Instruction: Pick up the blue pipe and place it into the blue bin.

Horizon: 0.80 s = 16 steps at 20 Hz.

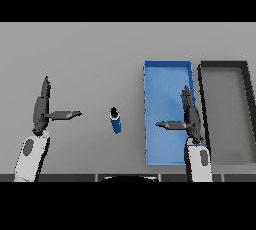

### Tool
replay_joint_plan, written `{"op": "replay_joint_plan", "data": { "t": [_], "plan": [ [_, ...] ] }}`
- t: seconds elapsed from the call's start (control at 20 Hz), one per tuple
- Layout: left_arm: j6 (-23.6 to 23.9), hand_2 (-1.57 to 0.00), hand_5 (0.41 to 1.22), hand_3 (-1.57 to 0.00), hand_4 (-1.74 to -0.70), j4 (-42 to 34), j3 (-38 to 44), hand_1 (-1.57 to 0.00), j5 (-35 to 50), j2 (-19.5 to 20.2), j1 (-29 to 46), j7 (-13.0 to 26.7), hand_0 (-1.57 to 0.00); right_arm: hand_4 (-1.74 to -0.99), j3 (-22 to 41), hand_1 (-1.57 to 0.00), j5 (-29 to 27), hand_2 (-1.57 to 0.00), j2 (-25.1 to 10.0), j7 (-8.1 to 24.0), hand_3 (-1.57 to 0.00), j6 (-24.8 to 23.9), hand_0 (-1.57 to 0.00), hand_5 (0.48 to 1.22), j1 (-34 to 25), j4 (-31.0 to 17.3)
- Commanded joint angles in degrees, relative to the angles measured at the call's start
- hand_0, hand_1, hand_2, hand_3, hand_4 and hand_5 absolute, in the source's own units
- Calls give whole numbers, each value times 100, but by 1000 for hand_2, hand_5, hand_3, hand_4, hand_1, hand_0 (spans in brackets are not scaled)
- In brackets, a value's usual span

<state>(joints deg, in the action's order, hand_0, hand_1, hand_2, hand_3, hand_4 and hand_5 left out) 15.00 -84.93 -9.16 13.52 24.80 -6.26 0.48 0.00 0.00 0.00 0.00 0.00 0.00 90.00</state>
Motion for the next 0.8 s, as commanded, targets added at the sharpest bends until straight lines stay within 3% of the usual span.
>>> {"op": "replay_joint_plan", "data": {
  "t": [0.0, 0.25, 0.3, 0.4, 0.6, 0.75],
  "plan": [
    [12, 1, 593, 1, -966, -1, -9, 1, -8, -15, -12, -16, 1, -1205, -16, 1, -13, 1, -15, 7, 1, 1, 1, 629, -10, -7],
    [103, 1, 593, 1, -966, 48, -107, 1, -98, -138, -135, 96, 1, -1205, -164, 1, -141, 1, -165, 48, 1, 107, 1, 629, -131, -147],
    [-425, 1, 593, 1, -966, 4, -251, 1, -175, 234, 77, -325, 1, -1205, -13, 1, 271, 1, -543, -535, 1, 181, 1, 629, 141, 117],
    [-1048, 1, 590, 1, -960, 129, -358, 1, -216, 636, 193, -675, 1, -1197, 218, 1, 731, 1, -846, -828, 1, 226, 1, 627, 423, 410],
    [-1430, 1, 594, 1, -960, 250, -409, 1, -191, 793, 183, -903, 1, -1206, 291, 1, 834, 1, -963, -715, 1, 280, 1, 625, 540, 611],
    [-1915, 1, 584, 1, -976, -85, -506, 1, 6, 1026, 339, -1083, 1, -1192, 305, 1, 889, 1, -988, -623, 1, 268, 1, 621, 462, 563]
  ]
}}
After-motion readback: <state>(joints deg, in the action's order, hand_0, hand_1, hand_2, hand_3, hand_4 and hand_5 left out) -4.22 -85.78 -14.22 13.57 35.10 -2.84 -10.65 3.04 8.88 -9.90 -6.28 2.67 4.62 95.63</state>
